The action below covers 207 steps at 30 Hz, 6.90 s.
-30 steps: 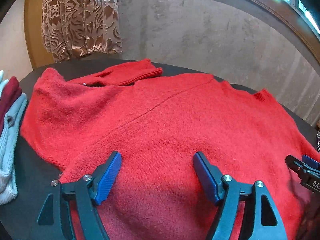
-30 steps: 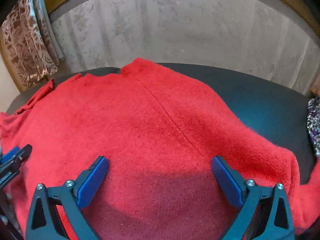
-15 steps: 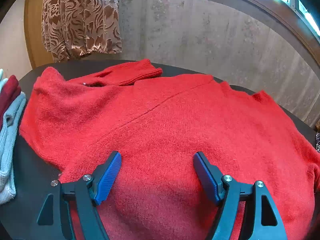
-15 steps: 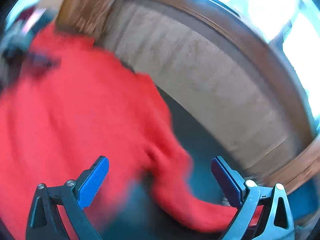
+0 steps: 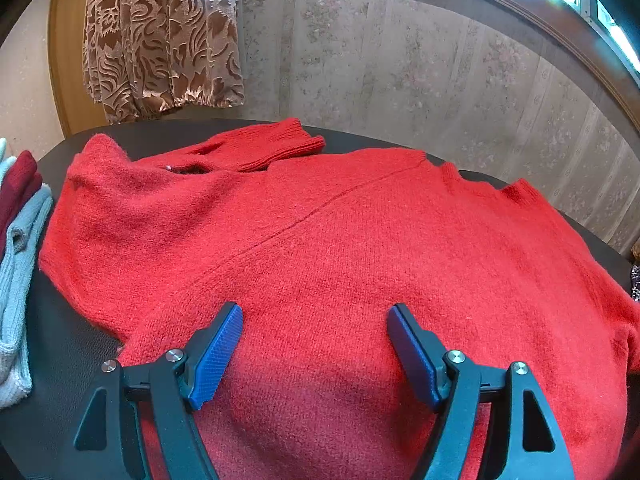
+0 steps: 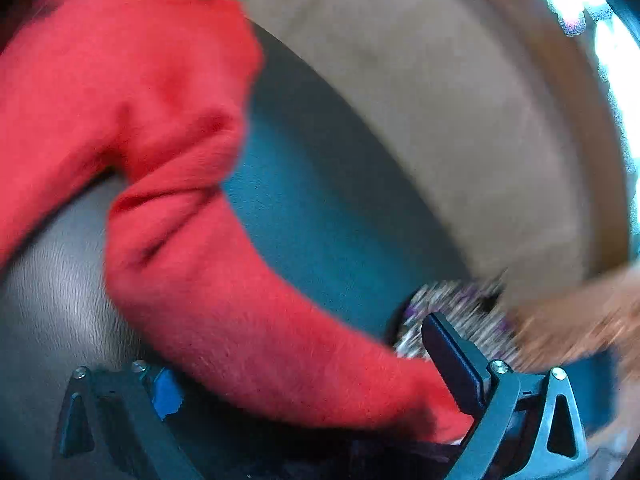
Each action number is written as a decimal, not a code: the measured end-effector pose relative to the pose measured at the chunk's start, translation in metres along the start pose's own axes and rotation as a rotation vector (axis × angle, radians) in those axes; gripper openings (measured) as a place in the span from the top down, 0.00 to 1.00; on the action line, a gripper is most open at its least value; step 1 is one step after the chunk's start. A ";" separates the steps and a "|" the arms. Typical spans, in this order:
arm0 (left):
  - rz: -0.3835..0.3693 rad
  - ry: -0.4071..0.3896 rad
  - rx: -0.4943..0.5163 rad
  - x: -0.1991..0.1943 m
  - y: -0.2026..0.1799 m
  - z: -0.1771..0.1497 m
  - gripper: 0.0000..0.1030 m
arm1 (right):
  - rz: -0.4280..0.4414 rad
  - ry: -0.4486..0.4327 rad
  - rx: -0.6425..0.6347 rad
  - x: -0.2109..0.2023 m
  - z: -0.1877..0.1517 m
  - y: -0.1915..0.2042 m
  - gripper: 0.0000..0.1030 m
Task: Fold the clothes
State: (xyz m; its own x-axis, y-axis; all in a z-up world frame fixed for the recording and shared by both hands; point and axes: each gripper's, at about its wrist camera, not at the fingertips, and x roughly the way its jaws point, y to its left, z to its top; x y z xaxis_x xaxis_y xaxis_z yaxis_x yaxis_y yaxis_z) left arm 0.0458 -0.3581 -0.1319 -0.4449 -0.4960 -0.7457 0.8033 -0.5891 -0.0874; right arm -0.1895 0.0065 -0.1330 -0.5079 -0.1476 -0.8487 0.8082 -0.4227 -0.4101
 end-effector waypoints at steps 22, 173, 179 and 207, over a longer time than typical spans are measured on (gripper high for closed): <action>-0.036 -0.005 -0.023 0.001 0.001 0.006 0.24 | 0.323 -0.022 0.755 -0.086 0.010 -0.080 0.27; -0.484 0.071 0.531 -0.086 -0.088 -0.008 0.38 | 0.600 -0.338 0.553 -0.083 0.047 0.126 0.18; -0.423 0.199 0.648 -0.044 -0.112 -0.011 0.38 | 0.614 -0.352 0.502 -0.088 0.050 0.132 0.04; -0.683 0.397 -0.258 -0.060 0.071 0.108 0.90 | 0.614 -0.379 0.491 -0.082 0.041 0.127 0.00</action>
State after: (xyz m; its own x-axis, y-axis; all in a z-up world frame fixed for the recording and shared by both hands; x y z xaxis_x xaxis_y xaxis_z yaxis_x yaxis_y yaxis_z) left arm 0.0869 -0.4390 -0.0219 -0.7332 0.2082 -0.6473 0.4945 -0.4903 -0.7177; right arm -0.0574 -0.0716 -0.1018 -0.1599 -0.7263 -0.6685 0.7961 -0.4953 0.3477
